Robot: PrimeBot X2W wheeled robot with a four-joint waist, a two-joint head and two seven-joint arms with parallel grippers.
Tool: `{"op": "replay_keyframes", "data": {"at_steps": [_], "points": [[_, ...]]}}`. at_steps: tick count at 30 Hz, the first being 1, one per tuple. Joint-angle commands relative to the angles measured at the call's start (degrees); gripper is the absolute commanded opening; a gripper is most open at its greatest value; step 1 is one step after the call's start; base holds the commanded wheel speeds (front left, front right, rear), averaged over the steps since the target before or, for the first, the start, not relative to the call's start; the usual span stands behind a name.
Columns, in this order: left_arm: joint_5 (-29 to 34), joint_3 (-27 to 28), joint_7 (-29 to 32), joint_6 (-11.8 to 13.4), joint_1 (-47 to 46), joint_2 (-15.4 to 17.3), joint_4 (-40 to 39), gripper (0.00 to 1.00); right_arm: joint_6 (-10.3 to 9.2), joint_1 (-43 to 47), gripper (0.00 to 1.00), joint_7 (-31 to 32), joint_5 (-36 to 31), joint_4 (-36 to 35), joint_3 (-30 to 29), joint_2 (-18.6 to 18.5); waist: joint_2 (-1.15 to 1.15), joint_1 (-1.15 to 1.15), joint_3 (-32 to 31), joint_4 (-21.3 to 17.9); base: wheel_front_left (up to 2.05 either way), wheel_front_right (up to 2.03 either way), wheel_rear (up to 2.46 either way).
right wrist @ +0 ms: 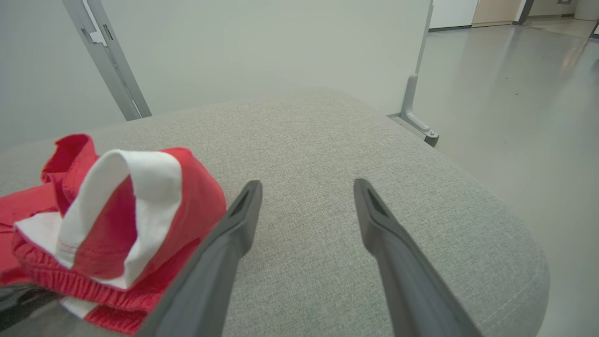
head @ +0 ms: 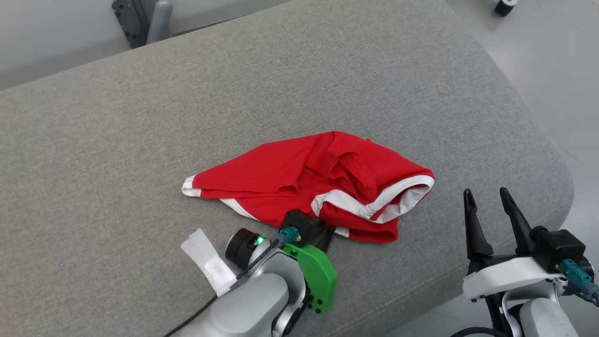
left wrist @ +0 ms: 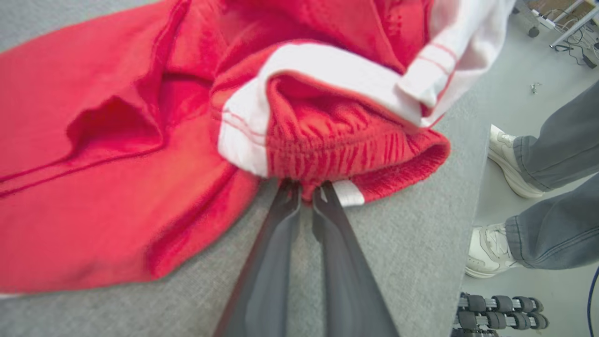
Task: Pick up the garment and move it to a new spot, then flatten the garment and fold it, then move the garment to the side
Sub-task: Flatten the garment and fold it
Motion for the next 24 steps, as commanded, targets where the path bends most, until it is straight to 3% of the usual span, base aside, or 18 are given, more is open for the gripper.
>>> {"op": "replay_keyframes", "data": {"at_steps": [1,5,11,16,24], "points": [[-1.1,1.5,-2.2,0.5,-1.2,0.2,0.3,0.0,-0.02,0.3,1.0,-0.2,0.2,-0.1,-0.6,-0.1,0.0,0.0,-0.5,0.7,0.0,0.0,0.0],[-1.2,4.6,-4.9,1.6,-2.2,2.5,-0.6,0.0,-0.02,1.3,1.0,-0.2,0.1,0.1,-1.3,-0.1,0.0,0.0,-1.7,2.3,0.0,0.0,0.0],[-0.2,8.0,-6.1,3.5,-3.2,9.3,-6.4,0.0,-0.02,2.1,1.0,-0.2,0.1,0.1,-1.2,-0.1,0.0,0.0,-3.2,4.5,0.0,0.0,0.0],[2.8,9.0,-6.2,7.1,-4.2,16.3,-14.7,0.0,-0.02,2.5,1.0,-0.2,-0.6,0.0,-1.7,-0.1,0.0,0.0,-4.3,6.4,0.0,0.0,0.0],[0.3,12.3,-3.7,13.0,-0.5,23.6,-30.2,0.0,-0.02,3.2,1.0,-0.2,-1.0,0.0,-1.6,-0.1,0.0,0.0,-5.4,8.0,0.0,0.0,0.0]]}}
